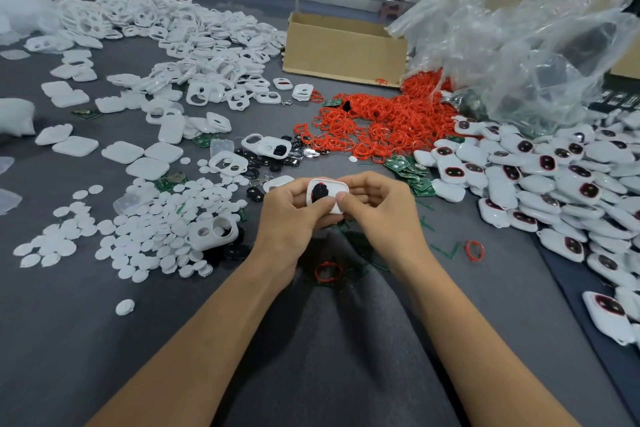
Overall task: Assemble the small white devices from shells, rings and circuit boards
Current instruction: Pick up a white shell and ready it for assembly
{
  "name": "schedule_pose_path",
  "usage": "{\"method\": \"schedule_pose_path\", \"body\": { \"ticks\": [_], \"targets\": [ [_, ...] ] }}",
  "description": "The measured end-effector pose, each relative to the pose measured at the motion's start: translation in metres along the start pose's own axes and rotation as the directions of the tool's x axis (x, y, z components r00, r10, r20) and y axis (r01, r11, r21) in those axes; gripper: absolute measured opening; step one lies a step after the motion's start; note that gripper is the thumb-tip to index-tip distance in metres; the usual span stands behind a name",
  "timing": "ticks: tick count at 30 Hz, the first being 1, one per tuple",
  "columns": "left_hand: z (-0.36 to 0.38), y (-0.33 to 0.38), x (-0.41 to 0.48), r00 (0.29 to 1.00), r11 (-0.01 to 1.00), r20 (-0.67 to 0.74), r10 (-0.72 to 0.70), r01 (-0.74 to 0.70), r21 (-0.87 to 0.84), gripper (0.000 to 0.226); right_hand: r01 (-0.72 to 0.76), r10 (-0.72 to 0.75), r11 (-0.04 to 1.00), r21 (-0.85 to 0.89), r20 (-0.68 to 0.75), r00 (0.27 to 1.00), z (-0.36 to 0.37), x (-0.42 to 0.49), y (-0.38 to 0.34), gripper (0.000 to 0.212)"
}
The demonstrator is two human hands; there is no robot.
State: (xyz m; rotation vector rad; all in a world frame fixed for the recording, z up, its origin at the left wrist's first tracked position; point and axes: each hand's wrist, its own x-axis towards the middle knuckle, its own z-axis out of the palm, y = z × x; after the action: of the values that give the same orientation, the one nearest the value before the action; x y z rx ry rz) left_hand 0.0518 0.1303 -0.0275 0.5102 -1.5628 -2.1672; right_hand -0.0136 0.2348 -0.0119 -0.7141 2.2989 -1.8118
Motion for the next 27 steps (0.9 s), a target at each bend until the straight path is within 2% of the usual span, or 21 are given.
{"method": "schedule_pose_path", "body": {
  "ticks": [3,7,14,20,23,25,27],
  "targets": [
    [0.000,-0.001,0.003,0.998,0.997,0.025,-0.058,0.059,-0.049,0.019,-0.009,0.009,1.000,0.022,-0.006,1.000,-0.003,0.001,0.000,0.025],
    [0.001,-0.001,0.005,0.997,0.994,0.036,-0.066,0.069,-0.086,0.021,-0.032,0.031,0.998,0.049,0.014,0.999,-0.004,0.001,0.001,0.016],
    [0.001,-0.003,0.002,0.998,1.000,0.061,-0.023,0.023,-0.007,0.022,-0.076,0.075,0.997,0.025,0.046,0.996,-0.005,0.002,0.002,0.011],
    [0.002,-0.005,0.001,0.999,0.996,0.053,0.012,-0.017,0.085,0.026,0.022,-0.011,0.985,-0.169,0.067,0.998,-0.012,0.002,0.001,0.009],
    [0.002,-0.006,0.002,1.000,0.999,0.025,0.005,-0.006,0.043,0.023,0.034,-0.023,0.978,-0.205,0.052,0.998,-0.015,0.005,-0.002,0.011],
    [0.002,-0.005,0.004,1.000,1.000,-0.008,-0.007,0.007,-0.003,0.023,0.080,-0.084,0.970,-0.231,-0.009,0.996,-0.012,0.013,-0.010,0.017],
    [0.003,-0.005,0.004,0.999,0.999,-0.030,-0.021,0.020,-0.035,0.025,0.156,-0.169,0.941,-0.300,-0.017,0.985,-0.002,0.027,-0.024,0.014]
  ]
}}
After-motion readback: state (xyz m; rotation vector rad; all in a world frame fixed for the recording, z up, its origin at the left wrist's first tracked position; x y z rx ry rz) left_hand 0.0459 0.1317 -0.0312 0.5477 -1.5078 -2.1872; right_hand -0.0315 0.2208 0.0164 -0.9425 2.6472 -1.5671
